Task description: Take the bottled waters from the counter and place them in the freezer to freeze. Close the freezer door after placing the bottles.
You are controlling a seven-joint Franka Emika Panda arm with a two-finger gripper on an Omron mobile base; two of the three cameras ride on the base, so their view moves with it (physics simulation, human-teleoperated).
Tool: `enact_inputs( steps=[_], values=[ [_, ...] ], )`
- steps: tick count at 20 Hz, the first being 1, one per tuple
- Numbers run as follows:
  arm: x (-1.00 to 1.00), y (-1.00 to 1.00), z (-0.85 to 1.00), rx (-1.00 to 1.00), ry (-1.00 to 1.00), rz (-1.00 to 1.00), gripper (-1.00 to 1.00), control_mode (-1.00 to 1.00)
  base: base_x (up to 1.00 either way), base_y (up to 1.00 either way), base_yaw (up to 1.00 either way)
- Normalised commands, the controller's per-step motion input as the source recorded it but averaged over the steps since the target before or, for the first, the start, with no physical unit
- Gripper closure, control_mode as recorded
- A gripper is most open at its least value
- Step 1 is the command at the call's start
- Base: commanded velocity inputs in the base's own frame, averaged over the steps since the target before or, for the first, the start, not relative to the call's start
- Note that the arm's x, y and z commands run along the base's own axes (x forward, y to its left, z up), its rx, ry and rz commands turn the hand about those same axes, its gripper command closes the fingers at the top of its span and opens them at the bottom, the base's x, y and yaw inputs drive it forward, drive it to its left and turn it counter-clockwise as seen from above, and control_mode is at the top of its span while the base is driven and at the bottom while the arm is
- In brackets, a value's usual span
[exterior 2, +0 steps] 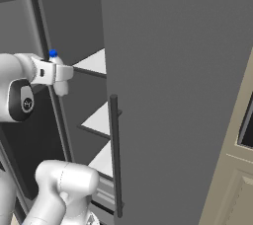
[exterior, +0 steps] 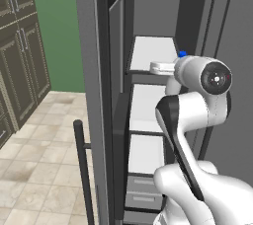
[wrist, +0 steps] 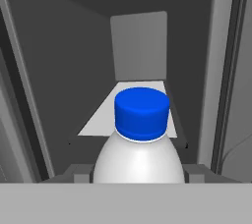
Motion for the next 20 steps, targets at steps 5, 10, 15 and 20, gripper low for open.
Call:
enact_inputs(
  steps=[5,10,15,20],
  values=[
    [0.31,0.00,0.02,-0.05,0.00,-0.02,1.00,-1.00,0.00,0.00,0.00],
    [0.27,-0.05,0.02,0.00,0.00,-0.02,1.00,-1.00,0.00,0.00,0.00],
    [0.29,-0.03,0.07,0.00,0.00,-0.02,1.00,-1.00,0.00,0.00,0.00],
    [0.23,-0.05,0.21,0.00,0.00,0.00,1.00,-1.00,0.00,0.00,0.00]
  ],
)
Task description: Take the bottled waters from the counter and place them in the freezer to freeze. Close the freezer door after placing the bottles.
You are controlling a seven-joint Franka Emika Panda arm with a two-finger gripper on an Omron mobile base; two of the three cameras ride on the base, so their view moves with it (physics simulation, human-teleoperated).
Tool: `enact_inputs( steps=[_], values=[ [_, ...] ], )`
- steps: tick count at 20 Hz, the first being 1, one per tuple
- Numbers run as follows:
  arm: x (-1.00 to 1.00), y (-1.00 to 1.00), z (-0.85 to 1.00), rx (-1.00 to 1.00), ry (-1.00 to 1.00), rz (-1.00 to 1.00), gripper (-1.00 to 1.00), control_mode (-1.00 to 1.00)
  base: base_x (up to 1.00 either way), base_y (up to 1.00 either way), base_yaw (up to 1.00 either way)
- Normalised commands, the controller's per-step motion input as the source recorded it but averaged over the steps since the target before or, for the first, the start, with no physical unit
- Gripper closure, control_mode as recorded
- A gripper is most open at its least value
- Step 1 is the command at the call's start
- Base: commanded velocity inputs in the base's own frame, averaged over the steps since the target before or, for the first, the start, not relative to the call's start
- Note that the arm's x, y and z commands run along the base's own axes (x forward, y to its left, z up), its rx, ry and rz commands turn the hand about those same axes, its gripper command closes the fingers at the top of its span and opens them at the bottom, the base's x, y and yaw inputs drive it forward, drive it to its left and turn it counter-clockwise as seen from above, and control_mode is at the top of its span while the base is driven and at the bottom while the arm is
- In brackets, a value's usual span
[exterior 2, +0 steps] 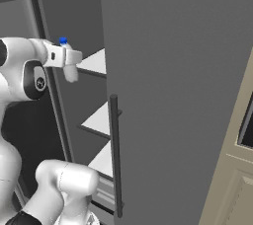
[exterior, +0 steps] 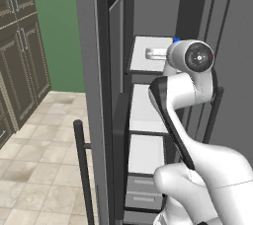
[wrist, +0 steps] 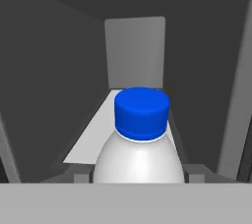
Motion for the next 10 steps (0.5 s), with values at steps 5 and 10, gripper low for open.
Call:
enact_inputs(
  steps=[5,10],
  values=[
    [0.19,-0.02,0.28,0.00,-0.01,0.00,1.00,-1.00,0.00,0.00,0.00],
    [0.23,-0.01,0.12,0.00,-0.02,0.00,1.00,-1.00,0.00,0.00,0.00]
  ],
)
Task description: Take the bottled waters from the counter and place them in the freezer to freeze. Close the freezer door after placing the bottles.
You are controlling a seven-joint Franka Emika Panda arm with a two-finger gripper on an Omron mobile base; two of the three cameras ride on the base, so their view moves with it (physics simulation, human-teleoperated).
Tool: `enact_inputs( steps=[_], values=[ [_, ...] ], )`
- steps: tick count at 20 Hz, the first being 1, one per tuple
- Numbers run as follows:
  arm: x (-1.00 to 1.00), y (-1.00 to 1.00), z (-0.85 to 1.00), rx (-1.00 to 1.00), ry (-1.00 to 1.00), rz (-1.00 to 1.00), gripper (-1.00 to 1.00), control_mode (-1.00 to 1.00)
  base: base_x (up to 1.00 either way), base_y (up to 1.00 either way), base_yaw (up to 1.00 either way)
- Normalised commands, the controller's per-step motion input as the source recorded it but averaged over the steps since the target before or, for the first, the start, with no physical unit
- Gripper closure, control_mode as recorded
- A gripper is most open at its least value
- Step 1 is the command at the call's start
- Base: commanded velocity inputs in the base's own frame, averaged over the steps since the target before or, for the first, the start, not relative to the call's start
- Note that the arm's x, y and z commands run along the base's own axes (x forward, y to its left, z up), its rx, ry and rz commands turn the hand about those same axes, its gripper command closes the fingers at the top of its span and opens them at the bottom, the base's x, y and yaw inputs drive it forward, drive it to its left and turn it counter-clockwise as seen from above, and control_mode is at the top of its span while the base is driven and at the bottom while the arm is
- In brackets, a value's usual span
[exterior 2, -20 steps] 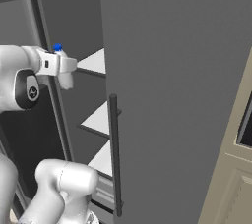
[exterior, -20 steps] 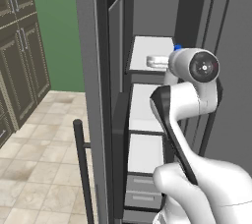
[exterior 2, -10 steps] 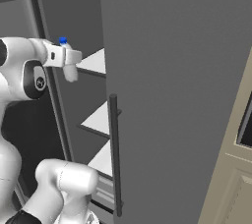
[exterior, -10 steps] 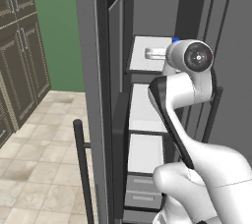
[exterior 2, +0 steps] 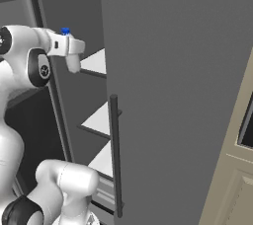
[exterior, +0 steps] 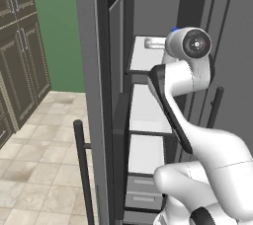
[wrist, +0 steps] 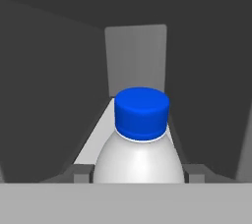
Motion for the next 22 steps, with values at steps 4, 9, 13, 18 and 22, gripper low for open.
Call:
enact_inputs(
  steps=[4,9,13,18,22],
  values=[
    [0.31,-0.02,0.00,0.00,-0.05,0.00,1.00,-1.00,0.00,0.00,0.00],
    [0.20,-0.08,-0.07,0.00,-0.10,0.00,1.00,-1.00,0.00,0.00,0.00],
    [0.11,-0.07,-0.23,0.00,-0.07,0.00,1.00,-1.00,0.00,0.00,0.00],
    [0.09,-0.02,-0.05,0.00,-0.01,0.00,1.00,-1.00,0.00,0.00,0.00],
    [0.05,0.00,-0.03,-0.01,-0.02,0.00,1.00,-1.00,0.00,0.00,0.00]
  ],
)
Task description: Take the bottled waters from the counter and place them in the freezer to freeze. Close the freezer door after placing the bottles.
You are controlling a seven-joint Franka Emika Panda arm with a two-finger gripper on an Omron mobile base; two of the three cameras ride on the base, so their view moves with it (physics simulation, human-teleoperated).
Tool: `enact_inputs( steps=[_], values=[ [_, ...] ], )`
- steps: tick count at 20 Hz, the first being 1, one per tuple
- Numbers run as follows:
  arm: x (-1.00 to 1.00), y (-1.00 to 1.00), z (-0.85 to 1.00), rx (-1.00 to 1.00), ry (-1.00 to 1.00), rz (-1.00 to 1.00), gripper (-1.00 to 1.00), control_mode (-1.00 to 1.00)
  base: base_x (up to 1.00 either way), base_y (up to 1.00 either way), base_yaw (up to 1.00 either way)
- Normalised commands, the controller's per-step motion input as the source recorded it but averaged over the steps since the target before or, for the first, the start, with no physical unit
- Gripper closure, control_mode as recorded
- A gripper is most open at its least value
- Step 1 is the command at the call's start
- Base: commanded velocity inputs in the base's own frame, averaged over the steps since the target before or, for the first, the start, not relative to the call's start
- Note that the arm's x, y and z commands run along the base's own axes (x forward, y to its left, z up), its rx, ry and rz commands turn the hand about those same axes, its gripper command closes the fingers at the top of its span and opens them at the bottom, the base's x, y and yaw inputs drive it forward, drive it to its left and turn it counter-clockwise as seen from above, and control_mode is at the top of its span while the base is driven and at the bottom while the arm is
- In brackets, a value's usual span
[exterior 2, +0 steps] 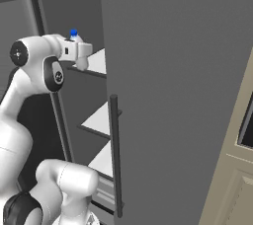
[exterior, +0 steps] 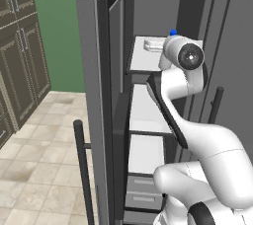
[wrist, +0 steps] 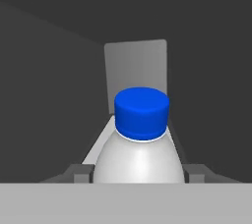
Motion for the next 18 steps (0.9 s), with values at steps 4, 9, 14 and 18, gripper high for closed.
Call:
enact_inputs(
  steps=[4,9,14,18],
  values=[
    [0.07,-0.03,-0.14,-0.03,0.00,0.00,1.00,-1.00,0.00,0.00,0.00],
    [0.09,-0.01,-0.08,-0.02,0.01,0.00,1.00,-1.00,0.00,0.00,0.00],
    [0.26,-0.06,-0.01,-0.01,0.01,0.00,1.00,-1.00,0.00,0.00,0.00],
    [0.22,0.00,0.00,0.00,0.00,0.00,1.00,-1.00,0.00,0.00,0.00]
  ],
)
